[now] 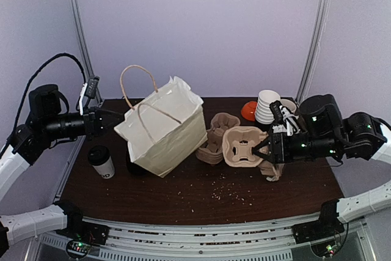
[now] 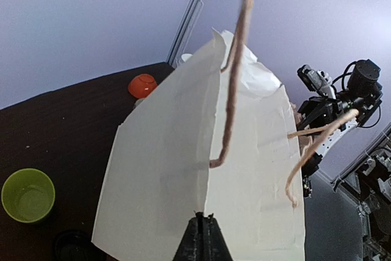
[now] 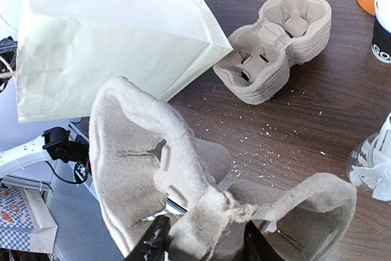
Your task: Pack the takeout coffee
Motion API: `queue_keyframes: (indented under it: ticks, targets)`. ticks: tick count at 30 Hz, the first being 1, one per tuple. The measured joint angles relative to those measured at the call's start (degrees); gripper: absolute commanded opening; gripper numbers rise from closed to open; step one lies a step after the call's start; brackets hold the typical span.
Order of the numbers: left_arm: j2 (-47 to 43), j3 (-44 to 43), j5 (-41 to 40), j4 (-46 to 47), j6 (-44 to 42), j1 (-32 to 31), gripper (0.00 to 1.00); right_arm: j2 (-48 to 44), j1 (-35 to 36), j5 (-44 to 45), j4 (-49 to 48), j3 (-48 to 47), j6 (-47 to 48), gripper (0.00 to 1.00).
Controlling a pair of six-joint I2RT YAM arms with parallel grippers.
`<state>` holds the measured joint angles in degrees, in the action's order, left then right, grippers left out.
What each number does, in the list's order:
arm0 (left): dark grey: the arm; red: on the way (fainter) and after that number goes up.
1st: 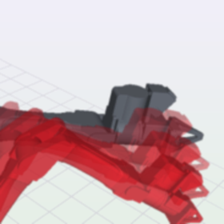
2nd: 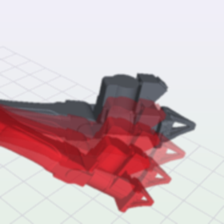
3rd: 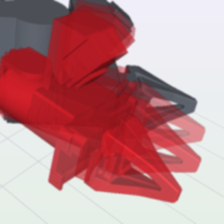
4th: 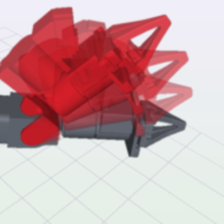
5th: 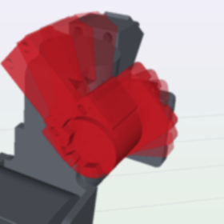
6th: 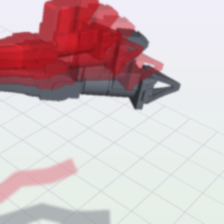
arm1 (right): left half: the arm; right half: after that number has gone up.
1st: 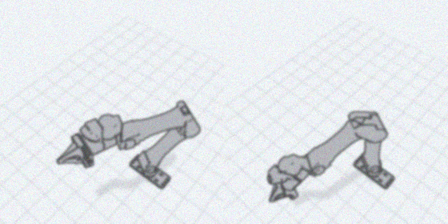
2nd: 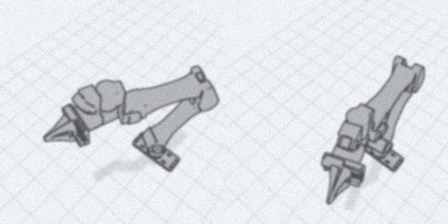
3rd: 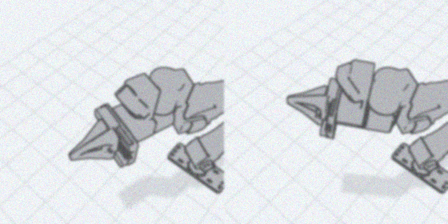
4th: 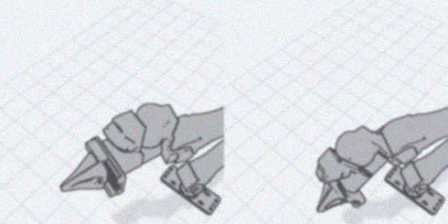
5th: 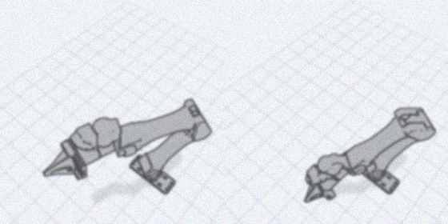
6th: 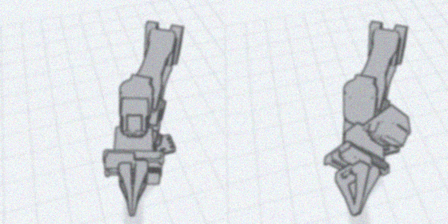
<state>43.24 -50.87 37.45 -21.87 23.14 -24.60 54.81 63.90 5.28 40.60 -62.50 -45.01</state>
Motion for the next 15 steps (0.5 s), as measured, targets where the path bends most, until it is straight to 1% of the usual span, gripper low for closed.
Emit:
queue_keyframes:
  ticks: [5,10,15]
  targets:
    - [0.6,-5.6,0.7,-0.5,0.6,0.0,0.00,-1.1,0.0,0.0,2.2,-4.7,3.1,0.35]
    - [1.2,-7.7,1.2,-0.6,1.9,-1.3,0.00,-1.1,0.0,0.0,3.3,-9.1,5.9,0.35]
    - [2.1,-8.4,0.7,-0.7,3.4,-5.2,0.00,-0.2,0.0,0.0,5.6,-15.5,8.3,0.35]
